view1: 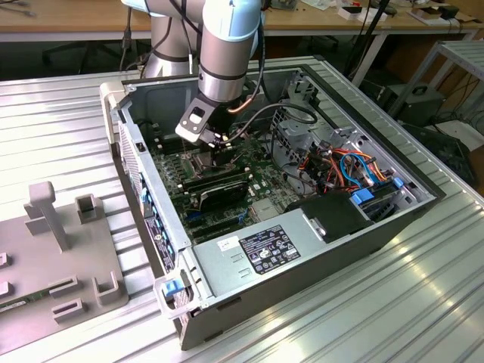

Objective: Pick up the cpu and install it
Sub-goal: 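Place the cpu into insertion slot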

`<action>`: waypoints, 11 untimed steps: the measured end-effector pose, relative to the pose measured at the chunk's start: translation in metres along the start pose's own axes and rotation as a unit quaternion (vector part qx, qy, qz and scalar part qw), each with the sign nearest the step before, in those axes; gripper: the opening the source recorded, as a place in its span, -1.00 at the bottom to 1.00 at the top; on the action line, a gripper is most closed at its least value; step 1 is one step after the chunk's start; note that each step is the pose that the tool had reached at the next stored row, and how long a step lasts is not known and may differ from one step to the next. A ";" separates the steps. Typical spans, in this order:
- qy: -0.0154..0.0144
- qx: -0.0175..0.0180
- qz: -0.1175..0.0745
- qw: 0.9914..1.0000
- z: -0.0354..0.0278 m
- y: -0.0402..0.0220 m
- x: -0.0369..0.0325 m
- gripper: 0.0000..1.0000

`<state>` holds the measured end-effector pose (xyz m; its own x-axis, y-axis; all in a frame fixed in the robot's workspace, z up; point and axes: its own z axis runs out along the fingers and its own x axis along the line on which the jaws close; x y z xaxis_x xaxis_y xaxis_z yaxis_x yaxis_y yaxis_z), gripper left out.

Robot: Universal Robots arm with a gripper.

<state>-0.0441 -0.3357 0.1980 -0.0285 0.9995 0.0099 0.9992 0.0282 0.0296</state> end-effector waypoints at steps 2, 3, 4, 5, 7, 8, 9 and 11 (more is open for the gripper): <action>0.000 0.000 0.000 1.000 -0.0016 0.0001 0.0000 0.09; 0.000 -0.001 0.000 1.000 -0.0021 0.0001 0.0000 0.09; 0.000 -0.001 0.000 1.000 -0.0021 0.0001 0.0000 0.09; 0.000 -0.001 0.000 1.000 -0.0021 0.0000 0.0000 0.09; 0.000 0.000 0.000 1.000 -0.0022 0.0000 -0.0001 0.09; 0.000 0.000 0.000 1.000 -0.0022 0.0000 -0.0001 0.09; 0.000 0.000 0.000 1.000 -0.0022 0.0000 -0.0001 0.09; 0.000 -0.001 0.002 1.000 -0.0022 0.0000 -0.0001 0.09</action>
<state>-0.0442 -0.3358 0.2002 -0.0235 0.9997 0.0091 0.9993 0.0232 0.0306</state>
